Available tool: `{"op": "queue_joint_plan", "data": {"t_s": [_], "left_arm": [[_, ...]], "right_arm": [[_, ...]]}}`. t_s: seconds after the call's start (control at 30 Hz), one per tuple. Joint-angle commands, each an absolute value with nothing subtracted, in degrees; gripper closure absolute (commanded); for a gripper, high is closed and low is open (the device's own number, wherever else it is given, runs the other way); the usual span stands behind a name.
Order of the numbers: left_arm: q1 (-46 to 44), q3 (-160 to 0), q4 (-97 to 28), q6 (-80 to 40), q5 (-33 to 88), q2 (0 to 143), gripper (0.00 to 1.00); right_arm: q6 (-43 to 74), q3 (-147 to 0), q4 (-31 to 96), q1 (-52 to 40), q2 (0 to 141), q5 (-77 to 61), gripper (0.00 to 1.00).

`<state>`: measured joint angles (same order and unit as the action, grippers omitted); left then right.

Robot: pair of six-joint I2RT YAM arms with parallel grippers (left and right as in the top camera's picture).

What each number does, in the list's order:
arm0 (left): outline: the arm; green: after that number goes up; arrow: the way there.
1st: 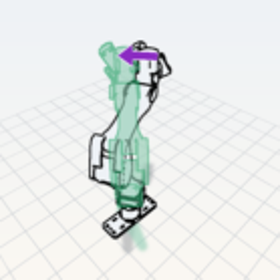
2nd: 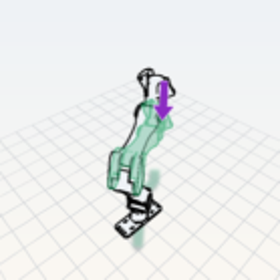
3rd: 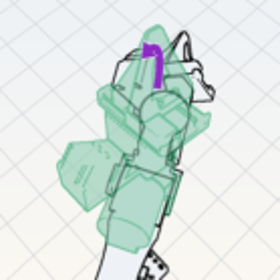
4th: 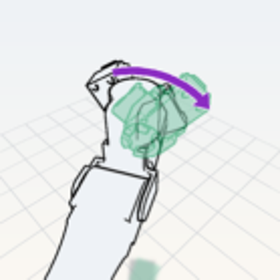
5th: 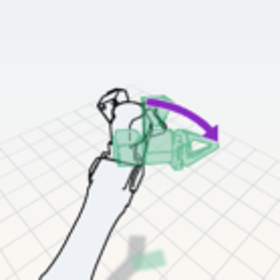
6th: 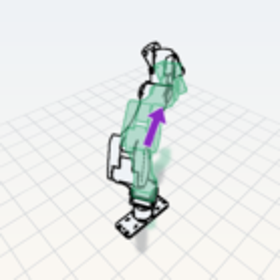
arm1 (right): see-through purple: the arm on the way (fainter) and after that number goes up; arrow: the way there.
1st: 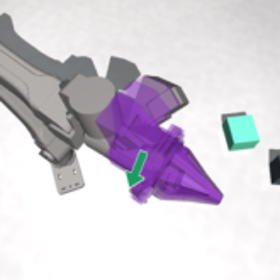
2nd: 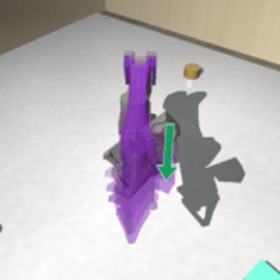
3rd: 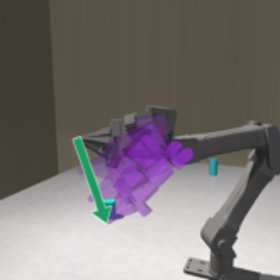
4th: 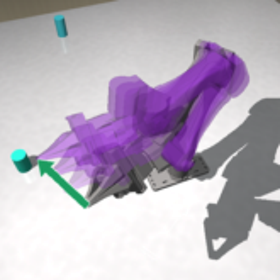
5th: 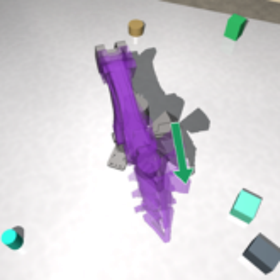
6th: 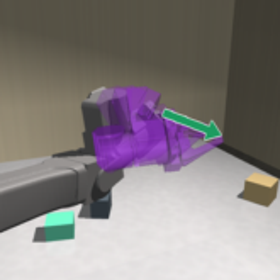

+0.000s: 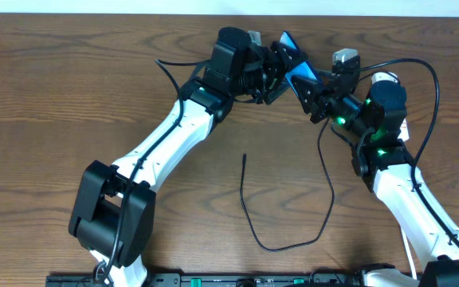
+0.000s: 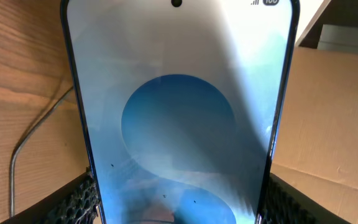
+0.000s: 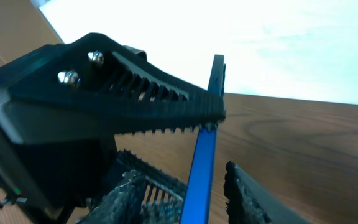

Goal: Plug charger to phone and switch on socket
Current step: 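Close the right gripper on the phone's side edge beside the left gripper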

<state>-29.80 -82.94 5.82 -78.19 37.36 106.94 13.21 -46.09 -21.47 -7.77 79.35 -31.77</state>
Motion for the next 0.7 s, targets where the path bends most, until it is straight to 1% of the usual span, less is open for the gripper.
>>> {"op": "queue_joint_plan", "data": {"t_s": [0.0,0.23,0.47,0.67], "left_arm": [[-30.09,-83.70,6.57,-78.72,37.93,104.68,0.93],[-30.09,-83.70,6.59,-83.11,37.93,104.68,0.93],[-30.09,-83.70,6.61,-86.91,37.91,104.68,0.93],[-30.09,-83.70,6.59,-87.18,37.93,104.68,0.93]], "right_arm": [[13.26,-47.13,-21.28,-8.34,79.53,-30.52,0.62],[13.26,-47.13,-21.12,-8.34,79.53,-30.30,0.67],[13.28,-47.13,-20.73,-8.34,79.53,-30.33,0.68],[13.39,-47.13,-20.75,-8.36,79.53,-30.35,0.68]]}}
